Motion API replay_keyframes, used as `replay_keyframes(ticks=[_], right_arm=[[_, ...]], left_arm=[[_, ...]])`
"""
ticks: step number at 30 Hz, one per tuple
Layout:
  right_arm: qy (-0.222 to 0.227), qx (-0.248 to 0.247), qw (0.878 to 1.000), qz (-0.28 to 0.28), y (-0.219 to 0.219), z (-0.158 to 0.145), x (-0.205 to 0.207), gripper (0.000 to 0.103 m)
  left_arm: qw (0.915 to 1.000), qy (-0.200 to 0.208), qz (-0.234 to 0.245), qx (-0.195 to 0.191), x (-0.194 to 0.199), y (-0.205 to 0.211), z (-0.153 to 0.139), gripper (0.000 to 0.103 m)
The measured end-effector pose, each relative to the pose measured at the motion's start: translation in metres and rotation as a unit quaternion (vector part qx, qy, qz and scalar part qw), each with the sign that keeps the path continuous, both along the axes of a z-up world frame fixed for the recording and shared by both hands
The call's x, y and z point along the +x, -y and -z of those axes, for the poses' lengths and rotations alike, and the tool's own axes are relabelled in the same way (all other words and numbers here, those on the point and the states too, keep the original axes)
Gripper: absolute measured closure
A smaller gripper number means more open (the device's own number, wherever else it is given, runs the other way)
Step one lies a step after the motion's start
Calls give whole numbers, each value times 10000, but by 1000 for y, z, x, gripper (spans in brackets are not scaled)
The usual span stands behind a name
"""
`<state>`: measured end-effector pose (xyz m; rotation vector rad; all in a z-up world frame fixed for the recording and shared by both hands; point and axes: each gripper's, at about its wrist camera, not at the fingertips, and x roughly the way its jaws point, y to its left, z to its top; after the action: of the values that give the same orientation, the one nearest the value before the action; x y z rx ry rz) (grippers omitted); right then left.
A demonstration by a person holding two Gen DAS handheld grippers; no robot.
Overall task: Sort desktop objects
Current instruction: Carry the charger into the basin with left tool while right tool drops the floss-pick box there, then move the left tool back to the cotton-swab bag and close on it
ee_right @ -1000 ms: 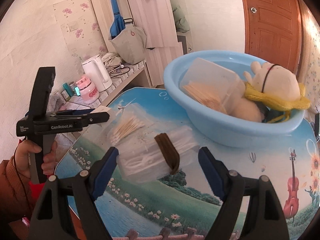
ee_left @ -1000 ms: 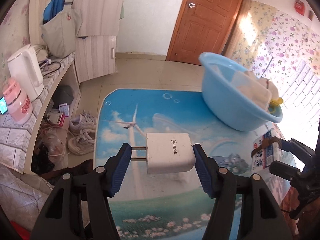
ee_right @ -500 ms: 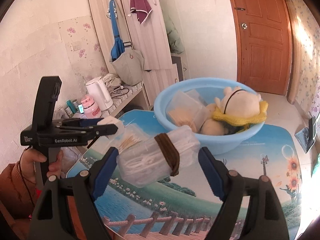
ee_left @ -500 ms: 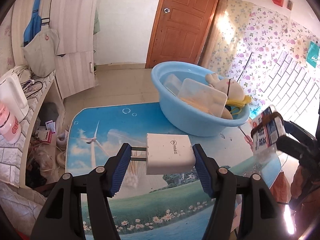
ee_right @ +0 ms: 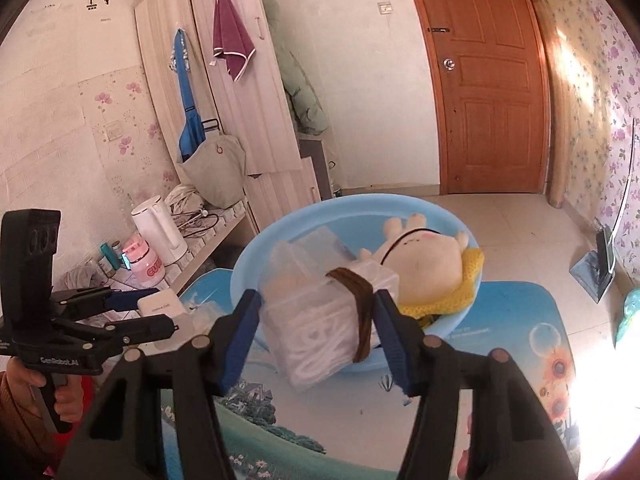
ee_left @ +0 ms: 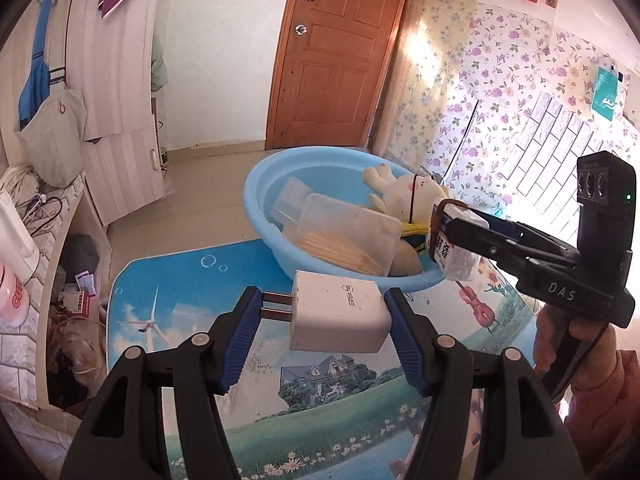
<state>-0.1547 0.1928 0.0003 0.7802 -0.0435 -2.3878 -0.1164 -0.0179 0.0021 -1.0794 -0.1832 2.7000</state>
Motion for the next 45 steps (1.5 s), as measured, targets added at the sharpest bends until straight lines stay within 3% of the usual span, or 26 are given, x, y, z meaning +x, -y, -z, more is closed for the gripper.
replay_keyframes(ticks=[10, 20, 23, 26, 34, 38, 45], right_arm=[[422, -73, 9991, 31, 1, 39, -31, 45], [192, 30, 9998, -56, 1, 44, -28, 44], [131, 58, 9999, -87, 1, 45, -25, 44], [108, 65, 9999, -102, 1, 45, -23, 44], [106, 109, 9999, -69, 5, 41, -22, 44], [114, 199, 9997, -99, 6, 35, -15, 36], [98, 213, 9997, -92, 3, 32, -3, 35]], left_arm=[[9998, 24, 189, -4, -36, -29, 0, 41], [9988, 155, 440, -122, -69, -58, 13, 39], [9989, 128, 451, 76, -66, -58, 15, 19], [9991, 16, 426, 4, -57, -57, 14, 14], [9999, 64, 78, -122, -39, -30, 17, 12], [9992, 91, -197, -338, -21, -8, 23, 7], [9950, 703, -593, -394, -4, 29, 66, 6]])
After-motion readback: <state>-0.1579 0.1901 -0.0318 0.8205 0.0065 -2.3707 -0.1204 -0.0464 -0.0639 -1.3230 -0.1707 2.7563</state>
